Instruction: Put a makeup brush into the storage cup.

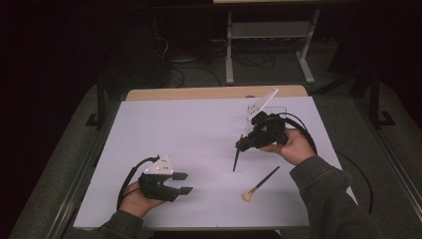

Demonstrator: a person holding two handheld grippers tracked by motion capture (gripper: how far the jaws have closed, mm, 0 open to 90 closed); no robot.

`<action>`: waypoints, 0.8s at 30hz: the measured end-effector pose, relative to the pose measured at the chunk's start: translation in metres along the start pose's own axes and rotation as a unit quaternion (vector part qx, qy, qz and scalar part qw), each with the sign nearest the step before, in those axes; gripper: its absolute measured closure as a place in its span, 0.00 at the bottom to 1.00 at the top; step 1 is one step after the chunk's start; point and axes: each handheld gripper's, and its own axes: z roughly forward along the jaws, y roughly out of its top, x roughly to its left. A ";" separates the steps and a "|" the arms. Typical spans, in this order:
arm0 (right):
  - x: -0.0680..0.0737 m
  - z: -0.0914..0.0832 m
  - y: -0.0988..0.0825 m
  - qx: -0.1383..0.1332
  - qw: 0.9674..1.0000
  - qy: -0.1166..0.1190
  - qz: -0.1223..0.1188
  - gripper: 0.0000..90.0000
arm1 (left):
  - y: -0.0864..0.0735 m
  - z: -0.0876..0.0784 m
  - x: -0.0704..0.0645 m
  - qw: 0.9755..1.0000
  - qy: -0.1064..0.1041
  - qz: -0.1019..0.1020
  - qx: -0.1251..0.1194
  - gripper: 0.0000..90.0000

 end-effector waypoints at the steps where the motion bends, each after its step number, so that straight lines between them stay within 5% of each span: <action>1: -0.001 -0.001 0.000 0.002 1.000 0.000 0.000 0.92 | -0.001 0.000 0.000 1.000 0.000 0.000 -0.001 0.55; 24: -0.026 -0.035 0.009 -0.005 0.999 -0.032 0.022 0.92 | -0.014 -0.007 0.001 1.000 0.015 -0.016 -0.014 0.49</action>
